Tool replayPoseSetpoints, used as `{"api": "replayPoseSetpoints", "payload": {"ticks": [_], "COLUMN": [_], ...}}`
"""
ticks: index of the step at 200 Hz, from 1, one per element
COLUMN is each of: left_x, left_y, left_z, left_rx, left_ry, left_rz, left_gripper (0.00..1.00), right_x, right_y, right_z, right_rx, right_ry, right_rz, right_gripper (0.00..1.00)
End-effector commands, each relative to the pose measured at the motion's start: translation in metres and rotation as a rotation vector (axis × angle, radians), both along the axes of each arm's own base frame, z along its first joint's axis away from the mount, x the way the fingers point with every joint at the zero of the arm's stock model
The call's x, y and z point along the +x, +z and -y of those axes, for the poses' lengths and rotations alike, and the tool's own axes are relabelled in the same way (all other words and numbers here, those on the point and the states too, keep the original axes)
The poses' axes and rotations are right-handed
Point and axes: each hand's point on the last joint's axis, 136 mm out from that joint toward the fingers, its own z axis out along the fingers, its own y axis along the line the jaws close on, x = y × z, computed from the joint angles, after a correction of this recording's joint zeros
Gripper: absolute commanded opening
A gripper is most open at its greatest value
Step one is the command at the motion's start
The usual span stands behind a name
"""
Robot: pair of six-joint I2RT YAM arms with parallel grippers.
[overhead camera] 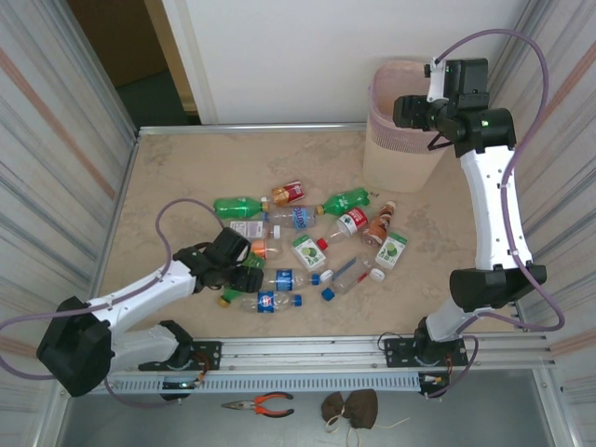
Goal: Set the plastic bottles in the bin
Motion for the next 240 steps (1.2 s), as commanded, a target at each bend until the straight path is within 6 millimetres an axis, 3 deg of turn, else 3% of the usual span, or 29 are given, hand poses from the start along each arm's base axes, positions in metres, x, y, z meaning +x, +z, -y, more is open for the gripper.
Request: {"api": "replayPoseSetpoints", "payload": {"ticks": [1, 84, 128, 180, 217, 240], "left_x": [0.000, -0.001, 0.001, 0.004, 0.011, 0.018], "left_y": [-0.005, -0.014, -0.003, 0.034, 0.073, 0.103], "left_z": [0.002, -0.002, 0.000, -0.003, 0.001, 0.014], "left_rx": [-0.026, -0.037, -0.050, -0.094, -0.151, -0.236], "left_ry": [0.012, 0.031, 0.011, 0.023, 0.014, -0.032], "left_rz": [-0.015, -0.044, -0.017, 0.078, 0.166, 0.247], "left_gripper": [0.83, 0.73, 0.63, 0.58, 0.57, 0.56], "right_x": [-0.009, -0.008, -0.008, -0.013, -0.021, -0.028], "right_y": [0.010, 0.005, 0.006, 0.013, 0.017, 0.017], "right_z": [-0.006, -0.012, -0.011, -0.013, -0.023, -0.036], "right_rx": [0.032, 0.035, 0.031, 0.033, 0.049, 0.085], "right_ry": [0.009, 0.020, 0.016, 0.019, 0.048, 0.090], "right_rz": [0.021, 0.012, 0.017, 0.035, 0.039, 0.039], "right_gripper": [0.79, 0.78, 0.78, 0.78, 0.78, 0.78]}}
